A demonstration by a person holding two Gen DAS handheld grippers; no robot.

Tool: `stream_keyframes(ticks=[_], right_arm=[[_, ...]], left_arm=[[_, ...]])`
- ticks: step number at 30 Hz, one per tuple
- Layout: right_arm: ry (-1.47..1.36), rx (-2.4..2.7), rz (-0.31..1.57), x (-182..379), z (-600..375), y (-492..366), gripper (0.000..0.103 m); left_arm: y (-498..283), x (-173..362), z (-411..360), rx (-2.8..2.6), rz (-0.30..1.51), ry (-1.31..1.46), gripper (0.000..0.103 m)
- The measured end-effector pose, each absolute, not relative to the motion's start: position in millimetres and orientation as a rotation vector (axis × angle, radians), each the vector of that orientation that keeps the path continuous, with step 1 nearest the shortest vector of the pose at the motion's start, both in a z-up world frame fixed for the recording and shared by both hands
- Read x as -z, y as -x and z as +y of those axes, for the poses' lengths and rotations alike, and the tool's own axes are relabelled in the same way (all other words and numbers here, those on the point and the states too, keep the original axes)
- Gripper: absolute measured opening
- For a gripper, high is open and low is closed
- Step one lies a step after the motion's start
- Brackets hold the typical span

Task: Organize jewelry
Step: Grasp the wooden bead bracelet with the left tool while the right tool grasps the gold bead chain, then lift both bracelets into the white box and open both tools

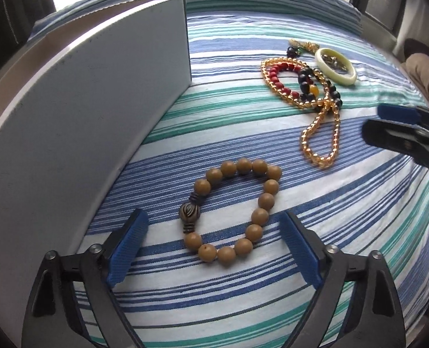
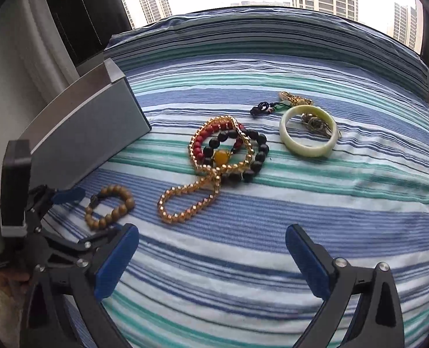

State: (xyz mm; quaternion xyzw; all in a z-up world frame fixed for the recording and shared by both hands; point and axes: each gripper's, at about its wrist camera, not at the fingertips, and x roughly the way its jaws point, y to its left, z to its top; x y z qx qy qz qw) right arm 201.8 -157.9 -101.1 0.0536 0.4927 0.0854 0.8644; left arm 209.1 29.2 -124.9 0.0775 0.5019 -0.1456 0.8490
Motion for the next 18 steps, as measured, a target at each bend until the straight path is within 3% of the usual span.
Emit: stream_keyframes(ticks=[6,10,12,14,18], right_arm=[[-0.122,-0.226,1.087,127.7,-140.8,-235.8,0.061],[-0.133,-0.193,1.082,131.2,-137.9,-242.0,0.053],[-0.145,-0.178,1.088,132.6,-139.5,-245.2,0.022],[-0.189,-0.192,1.104,131.0,-141.5,-247.8,0.008],[-0.205,-0.203,1.083,115.5,-142.1,-235.6,0.008]], left_arm=[[-203.1,118.5,22.5,0.350,1.037,-0.182,0.027],[-202.4,118.0,18.1,0.342,1.040,-0.174,0.024],[-200.5,117.0,22.2,0.336,1.052,-0.147,0.024],[-199.5,115.6,29.1,0.335,1.070,-0.109,0.024],[-194.2,111.0,40.9,0.331,1.085,-0.049,0.024]])
